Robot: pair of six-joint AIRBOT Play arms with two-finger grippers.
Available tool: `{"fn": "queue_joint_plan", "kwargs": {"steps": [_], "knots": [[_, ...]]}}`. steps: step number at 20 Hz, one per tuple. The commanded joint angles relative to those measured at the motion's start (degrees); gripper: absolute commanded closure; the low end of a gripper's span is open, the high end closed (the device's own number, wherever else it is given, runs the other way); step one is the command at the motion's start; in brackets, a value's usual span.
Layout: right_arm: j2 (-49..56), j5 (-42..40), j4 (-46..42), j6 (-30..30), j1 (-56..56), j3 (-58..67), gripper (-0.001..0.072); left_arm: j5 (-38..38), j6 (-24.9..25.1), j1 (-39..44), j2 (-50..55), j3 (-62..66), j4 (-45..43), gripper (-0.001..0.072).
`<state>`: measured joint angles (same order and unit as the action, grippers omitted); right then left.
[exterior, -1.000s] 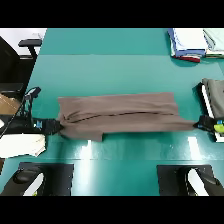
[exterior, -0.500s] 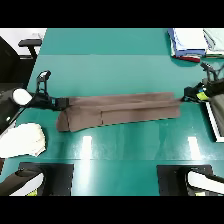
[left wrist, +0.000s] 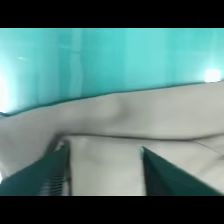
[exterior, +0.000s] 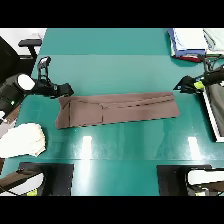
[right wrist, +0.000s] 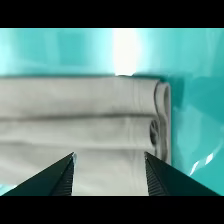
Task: Fold the shirts.
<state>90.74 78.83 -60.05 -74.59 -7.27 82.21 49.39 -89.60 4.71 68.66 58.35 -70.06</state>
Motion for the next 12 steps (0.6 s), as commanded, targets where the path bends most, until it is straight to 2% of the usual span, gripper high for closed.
{"fn": "queue_joint_plan", "kwargs": {"steps": [1, 2, 7, 8, 9, 11, 12], "knots": [[0.72, 4.76, 2.62, 4.00, -5.68, -0.72, 0.0152, 5.14, 0.09, 0.02, 0.35, 2.95, 3.30, 0.0526], [0.70, 4.46, 2.67, 4.00, -7.58, -2.45, 0.0080, 5.29, 0.31, 0.02, 0.39, 2.91, 4.24, 0.0668], [4.15, 3.56, 3.76, 4.42, -12.22, -11.78, 0.0086, 3.69, 1.99, 0.02, 0.39, 2.91, 12.44, 0.0667], [5.27, 3.41, 5.16, 6.03, -11.54, -13.00, 0.0092, 3.28, 1.99, 0.04, 0.39, 2.89, 13.42, 0.0668], [6.08, 3.04, 7.15, 7.65, -10.78, -13.88, 0.0143, 3.04, 2.01, 0.04, 0.55, 2.89, 14.40, 0.0676], [6.99, 0.20, 10.03, 8.33, -8.28, -14.88, 0.0160, 2.71, 2.01, 1.75, 1.33, 2.89, 14.80, 0.0676], [6.99, -1.53, 10.29, 8.66, -6.88, -14.86, 0.0203, 2.45, 2.01, 3.17, 2.03, 2.91, 14.84, 0.0676]]}}
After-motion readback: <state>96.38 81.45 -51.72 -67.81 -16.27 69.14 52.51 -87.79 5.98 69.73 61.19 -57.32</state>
